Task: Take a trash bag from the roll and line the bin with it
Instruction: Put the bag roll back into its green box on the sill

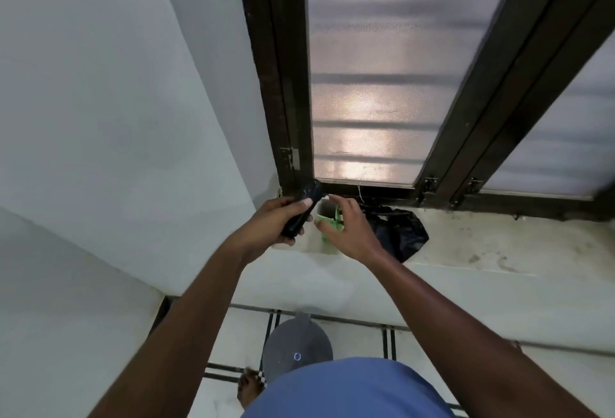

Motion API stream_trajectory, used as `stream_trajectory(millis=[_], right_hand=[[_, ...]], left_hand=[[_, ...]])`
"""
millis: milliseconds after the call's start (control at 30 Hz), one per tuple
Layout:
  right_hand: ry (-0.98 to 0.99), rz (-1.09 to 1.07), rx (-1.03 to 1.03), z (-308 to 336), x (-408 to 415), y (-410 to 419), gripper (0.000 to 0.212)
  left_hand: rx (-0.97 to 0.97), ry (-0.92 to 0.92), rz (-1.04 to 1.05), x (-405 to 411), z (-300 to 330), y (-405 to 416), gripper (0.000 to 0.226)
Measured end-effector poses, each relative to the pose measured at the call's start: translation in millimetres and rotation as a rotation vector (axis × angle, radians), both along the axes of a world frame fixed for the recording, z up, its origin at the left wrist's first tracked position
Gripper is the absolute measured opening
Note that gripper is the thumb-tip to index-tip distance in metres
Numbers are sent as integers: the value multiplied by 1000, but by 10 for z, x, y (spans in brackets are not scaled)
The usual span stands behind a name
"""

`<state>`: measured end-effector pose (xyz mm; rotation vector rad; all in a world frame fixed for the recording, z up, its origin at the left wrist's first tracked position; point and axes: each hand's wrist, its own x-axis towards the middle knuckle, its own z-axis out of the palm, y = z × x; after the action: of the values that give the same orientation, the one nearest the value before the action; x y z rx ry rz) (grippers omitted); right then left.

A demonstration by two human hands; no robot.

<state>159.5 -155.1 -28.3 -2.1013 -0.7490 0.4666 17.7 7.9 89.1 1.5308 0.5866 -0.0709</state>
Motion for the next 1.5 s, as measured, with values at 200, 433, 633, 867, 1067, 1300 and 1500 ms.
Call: stream_trajectory(millis=[200, 433, 633, 867, 1067, 1300, 1500], right_hand=[[37, -38, 35, -32, -27, 5, 79], [-23, -25, 40, -76, 2, 16, 64], [1, -31, 69, -88, 22, 14, 58], [2, -28, 60, -29, 16, 38, 59], [41, -76, 63, -12, 36, 34, 56], [162, -187, 100, -45, 50, 29, 98], [176, -265, 103, -103, -2, 69, 82]], left_hand=[[142, 31, 20, 227, 2, 23, 37], [977, 186, -323, 469, -251, 45, 49], [1329, 271, -446, 597, -245, -21, 44], [1807, 86, -665, 723, -155, -70, 47], [1759, -230, -668, 770, -159, 9, 81], [1145, 213, -178, 609, -191, -142, 26], [240, 294, 79, 591, -527, -250, 45]])
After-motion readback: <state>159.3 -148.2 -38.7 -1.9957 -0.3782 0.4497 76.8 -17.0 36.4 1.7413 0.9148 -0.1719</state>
